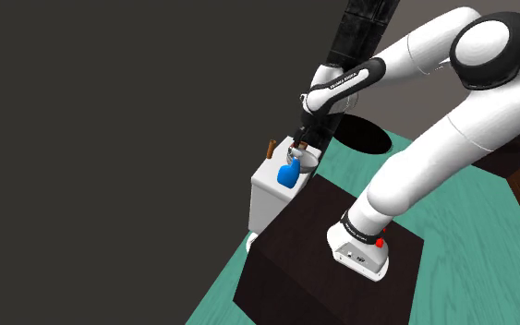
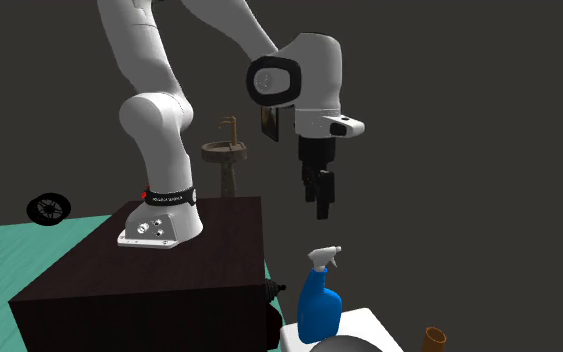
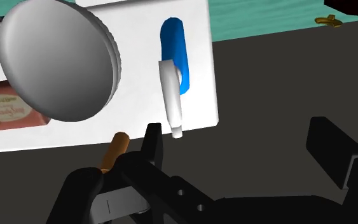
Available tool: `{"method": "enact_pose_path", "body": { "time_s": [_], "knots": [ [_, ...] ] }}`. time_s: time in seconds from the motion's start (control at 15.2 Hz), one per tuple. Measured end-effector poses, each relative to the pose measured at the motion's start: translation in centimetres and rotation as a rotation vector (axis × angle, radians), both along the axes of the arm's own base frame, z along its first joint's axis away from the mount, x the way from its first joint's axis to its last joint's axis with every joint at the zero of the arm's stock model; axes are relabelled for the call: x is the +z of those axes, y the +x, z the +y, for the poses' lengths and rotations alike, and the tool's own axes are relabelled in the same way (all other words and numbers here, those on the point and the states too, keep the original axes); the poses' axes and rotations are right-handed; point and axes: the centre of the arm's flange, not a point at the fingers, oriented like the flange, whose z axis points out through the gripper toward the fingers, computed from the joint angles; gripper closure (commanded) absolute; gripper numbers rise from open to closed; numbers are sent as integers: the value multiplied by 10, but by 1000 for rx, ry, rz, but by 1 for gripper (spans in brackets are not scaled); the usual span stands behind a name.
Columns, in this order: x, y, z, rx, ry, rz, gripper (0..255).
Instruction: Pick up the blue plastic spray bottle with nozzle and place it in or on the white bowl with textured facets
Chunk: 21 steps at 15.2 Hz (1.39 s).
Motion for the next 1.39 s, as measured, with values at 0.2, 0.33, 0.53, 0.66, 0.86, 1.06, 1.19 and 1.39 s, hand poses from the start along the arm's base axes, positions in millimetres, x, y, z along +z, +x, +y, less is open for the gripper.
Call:
{"method": "enact_pose_path", "body": {
  "time_s": [0.2, 0.33, 0.53, 0.66, 0.86, 1.06, 1.19, 1.39],
  "knots": [
    [-34, 0, -25, 2, 1, 4, 0],
    [-57, 3, -38, 5, -1, 7, 0],
    [-75, 5, -42, 5, -1, 8, 0],
    [-85, 7, -42, 6, -2, 8, 0],
    [-102, 6, -42, 5, -2, 8, 0],
    [-105, 6, -42, 5, -2, 8, 0],
    [-105, 6, -42, 5, -2, 7, 0],
    [-105, 6, -42, 5, -2, 7, 255]
  ]
}}
